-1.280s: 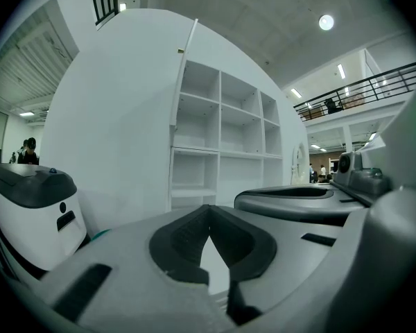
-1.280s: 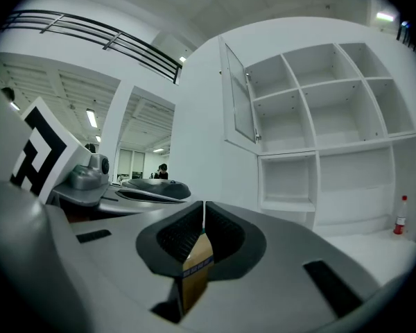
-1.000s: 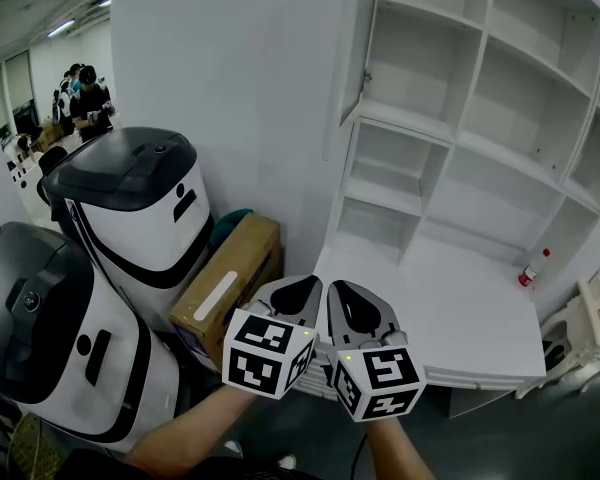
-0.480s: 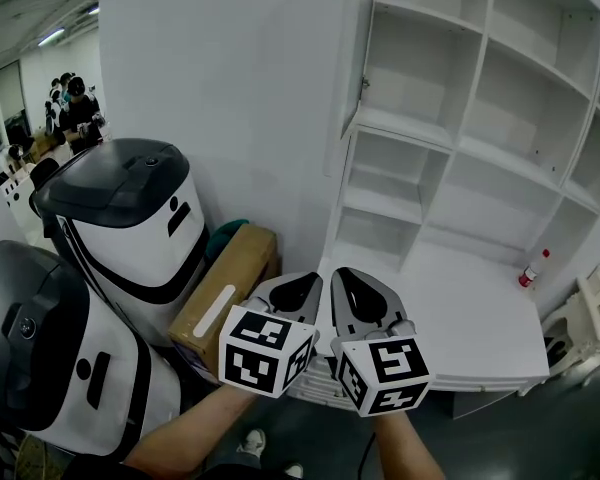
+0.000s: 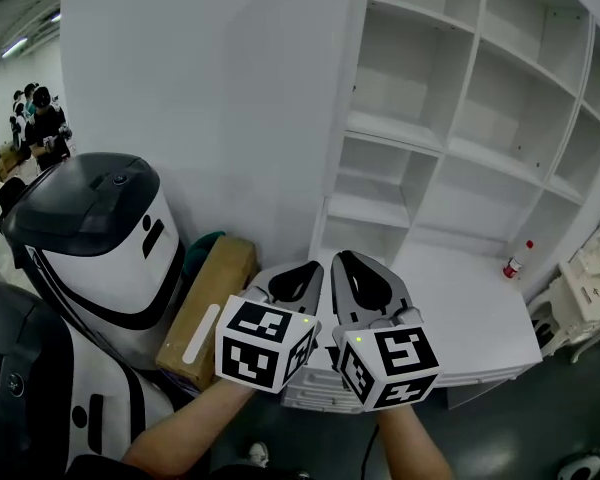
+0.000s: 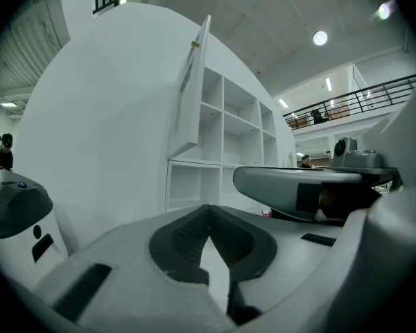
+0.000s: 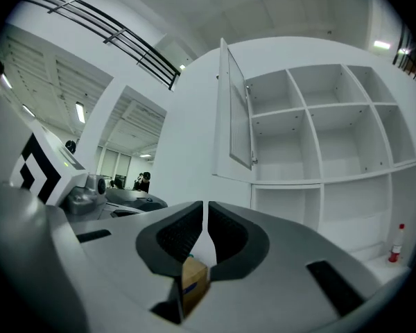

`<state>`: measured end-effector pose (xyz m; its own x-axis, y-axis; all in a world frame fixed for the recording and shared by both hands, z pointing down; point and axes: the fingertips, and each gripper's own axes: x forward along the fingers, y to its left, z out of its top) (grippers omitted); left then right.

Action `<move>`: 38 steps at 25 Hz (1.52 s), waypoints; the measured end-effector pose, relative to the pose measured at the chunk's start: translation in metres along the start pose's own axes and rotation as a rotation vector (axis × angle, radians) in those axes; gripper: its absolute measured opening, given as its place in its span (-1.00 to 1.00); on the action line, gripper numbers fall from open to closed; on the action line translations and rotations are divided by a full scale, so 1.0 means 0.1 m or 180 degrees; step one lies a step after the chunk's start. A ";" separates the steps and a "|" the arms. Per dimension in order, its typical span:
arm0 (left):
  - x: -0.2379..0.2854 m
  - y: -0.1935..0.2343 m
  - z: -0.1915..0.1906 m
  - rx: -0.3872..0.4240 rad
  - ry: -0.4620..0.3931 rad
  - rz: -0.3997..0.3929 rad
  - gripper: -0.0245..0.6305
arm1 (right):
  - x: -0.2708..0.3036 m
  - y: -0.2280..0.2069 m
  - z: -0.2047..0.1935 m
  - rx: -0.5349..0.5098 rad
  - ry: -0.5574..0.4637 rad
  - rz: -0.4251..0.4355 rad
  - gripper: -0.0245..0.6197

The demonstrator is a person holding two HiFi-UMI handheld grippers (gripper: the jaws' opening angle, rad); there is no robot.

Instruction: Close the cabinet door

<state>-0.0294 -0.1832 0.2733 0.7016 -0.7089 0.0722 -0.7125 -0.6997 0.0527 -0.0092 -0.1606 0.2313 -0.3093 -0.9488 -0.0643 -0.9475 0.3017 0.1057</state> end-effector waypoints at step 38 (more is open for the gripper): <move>0.52 0.54 0.26 0.0002 -0.0143 -0.0738 -0.89 | 0.86 -0.25 0.65 -0.0200 -0.0326 -0.0939 -0.61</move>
<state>-0.0309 -0.2603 0.2541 0.8463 -0.5325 0.0138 -0.5323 -0.8443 0.0620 -0.0178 -0.2433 0.1589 -0.0316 -0.9792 -0.2006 -0.9917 0.0057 0.1284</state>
